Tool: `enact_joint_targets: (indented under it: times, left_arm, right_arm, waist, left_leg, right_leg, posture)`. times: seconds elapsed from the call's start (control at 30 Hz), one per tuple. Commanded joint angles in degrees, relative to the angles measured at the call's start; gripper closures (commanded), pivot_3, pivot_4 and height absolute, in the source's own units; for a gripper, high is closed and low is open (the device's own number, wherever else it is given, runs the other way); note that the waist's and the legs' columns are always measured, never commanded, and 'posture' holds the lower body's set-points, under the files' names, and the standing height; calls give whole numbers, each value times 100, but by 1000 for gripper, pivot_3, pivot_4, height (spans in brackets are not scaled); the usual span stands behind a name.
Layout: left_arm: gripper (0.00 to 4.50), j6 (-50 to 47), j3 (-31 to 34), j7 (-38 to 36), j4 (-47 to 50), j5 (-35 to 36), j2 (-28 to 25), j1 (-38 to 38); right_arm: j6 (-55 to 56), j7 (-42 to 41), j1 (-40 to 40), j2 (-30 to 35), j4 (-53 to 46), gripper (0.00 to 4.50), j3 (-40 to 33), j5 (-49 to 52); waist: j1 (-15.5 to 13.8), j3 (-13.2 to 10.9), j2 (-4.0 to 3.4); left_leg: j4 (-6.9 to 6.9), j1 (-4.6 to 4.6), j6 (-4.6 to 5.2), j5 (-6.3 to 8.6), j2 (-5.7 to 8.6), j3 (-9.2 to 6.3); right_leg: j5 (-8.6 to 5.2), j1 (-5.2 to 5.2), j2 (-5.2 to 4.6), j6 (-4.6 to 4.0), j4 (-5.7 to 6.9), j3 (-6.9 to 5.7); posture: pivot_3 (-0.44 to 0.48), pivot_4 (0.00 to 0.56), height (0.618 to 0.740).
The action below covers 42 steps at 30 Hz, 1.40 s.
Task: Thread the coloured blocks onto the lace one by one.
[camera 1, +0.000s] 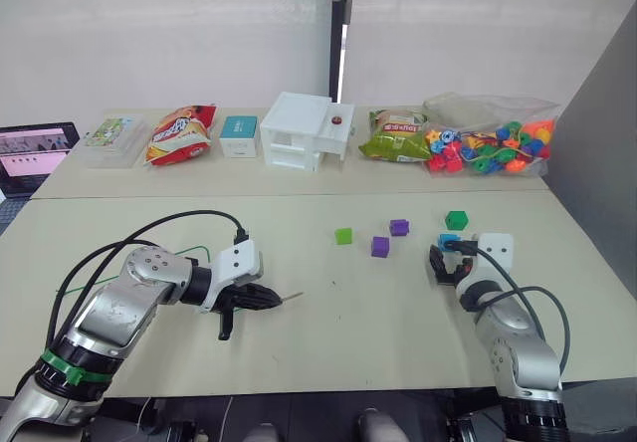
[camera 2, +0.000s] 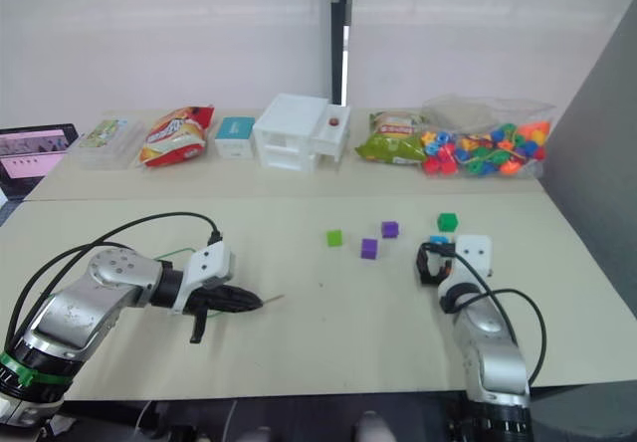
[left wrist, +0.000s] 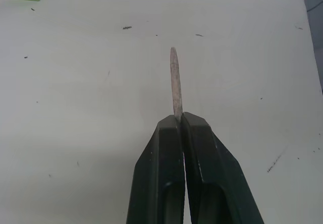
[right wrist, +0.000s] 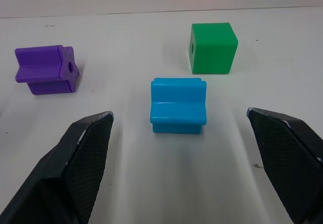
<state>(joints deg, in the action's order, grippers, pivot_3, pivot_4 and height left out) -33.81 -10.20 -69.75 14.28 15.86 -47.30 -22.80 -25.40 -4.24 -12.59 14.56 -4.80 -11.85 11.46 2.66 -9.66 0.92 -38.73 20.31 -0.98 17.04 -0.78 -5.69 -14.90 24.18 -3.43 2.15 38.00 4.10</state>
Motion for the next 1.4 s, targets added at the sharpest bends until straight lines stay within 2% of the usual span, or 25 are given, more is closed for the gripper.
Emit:
enact_joint_targets:
  times: [0.03,0.27,0.3,0.47,0.57,0.73,0.87,1.0,1.07,1.17,1.4]
  left_arm:
    - [4491,32,33,32,149,70,-29,-64]
    - [4491,12,49,77,152,71,-49,-67]
    - [4500,10,49,83,156,72,-48,-66]
    - [4500,-6,52,92,165,77,-66,-51]
    - [4500,-18,55,91,152,92,-55,-61]
    - [4500,19,36,70,104,93,-33,-64]
    - [4500,79,9,28,-10,70,-24,-115]
    - [4500,145,-58,-75,-145,56,-25,-190]
    - [4500,172,-112,-169,-194,61,-48,-228]
    - [4500,220,-182,-268,-265,31,-63,-292]
    - [4500,177,-247,-498,-220,38,-191,-385]
  right_arm:
    - [262,126,-239,-91,214,0,-29,-90]
    - [507,192,-598,-187,744,0,-41,-173]
    - [524,193,-606,-189,763,562,-43,-170]
    - [640,196,-642,-165,908,2148,-115,-132]
    - [722,108,-596,-210,792,3244,-91,-55]
    - [786,43,-244,-400,-52,3325,32,16]
    - [183,128,593,-590,-1593,3325,392,-30]
    - [-938,269,1759,-797,-3756,3325,1542,99]
    - [-1373,360,2196,-813,-4343,3325,2346,52]
    - [-1654,514,2523,-909,-4602,3325,3185,-29]
    - [-1557,779,2556,-1144,-3653,3325,3668,-380]
  waist:
    - [3,0,0]
    - [6,0,0]
    - [5,0,0]
    - [7,0,0]
    - [8,0,0]
    - [7,0,-1]
    - [-6,0,-2]
    - [-4,0,-4]
    - [15,0,-4]
    - [24,0,-4]
    - [-10,-1,3]
  left_leg:
    - [0,-1,0,0,-1,0]
    - [0,0,0,0,0,0]
    - [0,0,0,0,0,-1]
    - [0,0,0,0,0,0]
    - [0,0,0,0,0,0]
    - [2,0,0,0,-1,-2]
    - [2,4,0,0,0,-5]
    - [3,4,0,0,-1,-10]
    - [0,3,0,0,-1,-5]
    - [0,-1,0,0,-5,-6]
    - [0,1,-5,-2,-4,-6]
  right_leg:
    - [0,0,1,0,2,0]
    - [1,0,0,-1,2,0]
    - [1,0,0,-1,1,0]
    - [1,0,-1,-1,1,0]
    - [1,0,-1,-1,1,0]
    - [1,1,0,-1,3,-1]
    - [1,3,-2,-1,3,-1]
    - [0,3,1,-1,3,-5]
    - [0,2,1,-1,0,-2]
    - [-5,1,5,-6,-2,-4]
    - [-6,-4,4,-5,-23,-8]
  posture:
    - [0,150,740]
    - [0,150,740]
    - [0,150,740]
    - [0,150,740]
    - [0,150,740]
    - [0,150,740]
    - [0,150,740]
    - [0,150,740]
    - [0,150,740]
    - [0,150,740]
    - [0,150,740]
